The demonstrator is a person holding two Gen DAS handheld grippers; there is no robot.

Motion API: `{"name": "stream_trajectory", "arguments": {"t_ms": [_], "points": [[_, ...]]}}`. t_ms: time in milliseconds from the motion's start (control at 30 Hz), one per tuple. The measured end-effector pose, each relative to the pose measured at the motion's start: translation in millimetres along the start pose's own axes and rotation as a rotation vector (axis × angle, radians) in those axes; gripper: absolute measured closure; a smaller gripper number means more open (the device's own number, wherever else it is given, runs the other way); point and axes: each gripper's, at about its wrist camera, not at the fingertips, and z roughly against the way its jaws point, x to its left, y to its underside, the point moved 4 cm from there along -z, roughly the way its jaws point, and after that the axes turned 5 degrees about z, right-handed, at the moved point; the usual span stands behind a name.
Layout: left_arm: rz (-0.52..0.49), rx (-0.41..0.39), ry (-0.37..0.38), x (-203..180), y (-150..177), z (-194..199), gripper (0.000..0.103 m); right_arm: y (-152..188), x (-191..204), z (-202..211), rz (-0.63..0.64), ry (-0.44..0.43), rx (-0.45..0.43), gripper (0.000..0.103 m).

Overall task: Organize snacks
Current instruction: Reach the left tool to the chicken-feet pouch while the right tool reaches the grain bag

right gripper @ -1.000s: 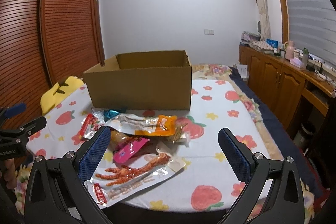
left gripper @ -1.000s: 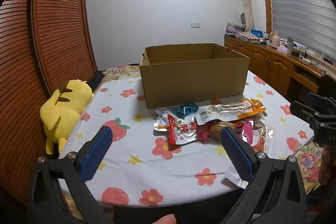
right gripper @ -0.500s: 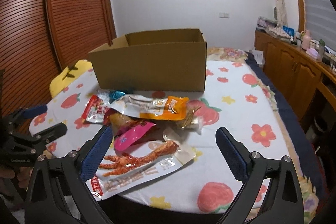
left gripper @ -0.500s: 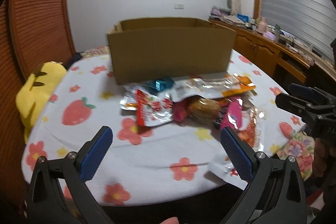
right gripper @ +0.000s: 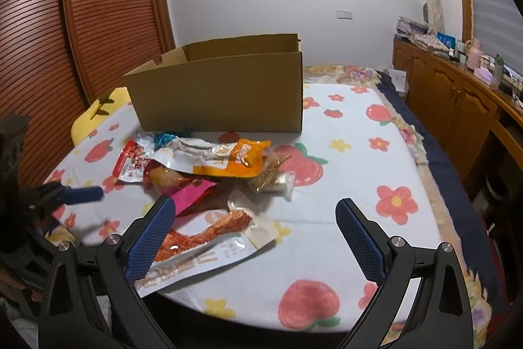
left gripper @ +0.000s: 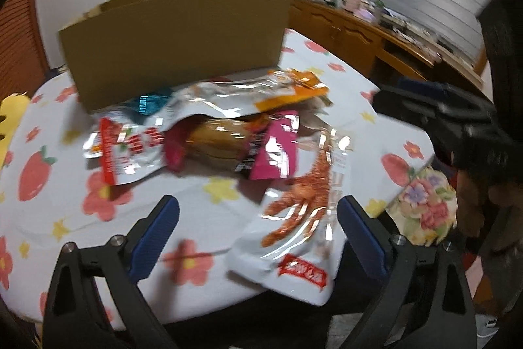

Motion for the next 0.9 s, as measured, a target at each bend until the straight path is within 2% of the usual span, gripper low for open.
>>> {"name": "stream_trajectory", "arguments": {"t_ms": [267,367,533,567,600,700,833,900], "points": [[-0.07,0.11,0.021,-22,3,-23,0.006,-13,-16,2,0.006,0.019,-0.001,0.004],[-0.072,0.139,0.025,-20,5,-30,0.012,-12,-17,-1,0.015,0.001,0.017,0.004],[-0.101,0.127,0.034,-15,7,-27,0.021,-16,-13,-21,0.034,-0.049,0.057,0.004],[-0.103,0.127,0.034,-13,7,-27,0.026,-17,-11,-26,0.032,-0.063,0.066,0.004],[-0.107,0.114,0.011,-10,6,-26,0.039,-19,-11,-30,0.03,-0.079,0.076,0.004],[-0.083,0.121,0.045,1,3,-23,0.049,-24,-6,-42,0.039,-0.119,0.099,0.004],[-0.074,0.119,0.073,10,2,-21,0.058,-30,2,-56,0.078,-0.149,0.129,0.008],[-0.057,0.113,0.072,14,0,-21,0.059,-31,4,-61,0.083,-0.17,0.148,0.013]]}}
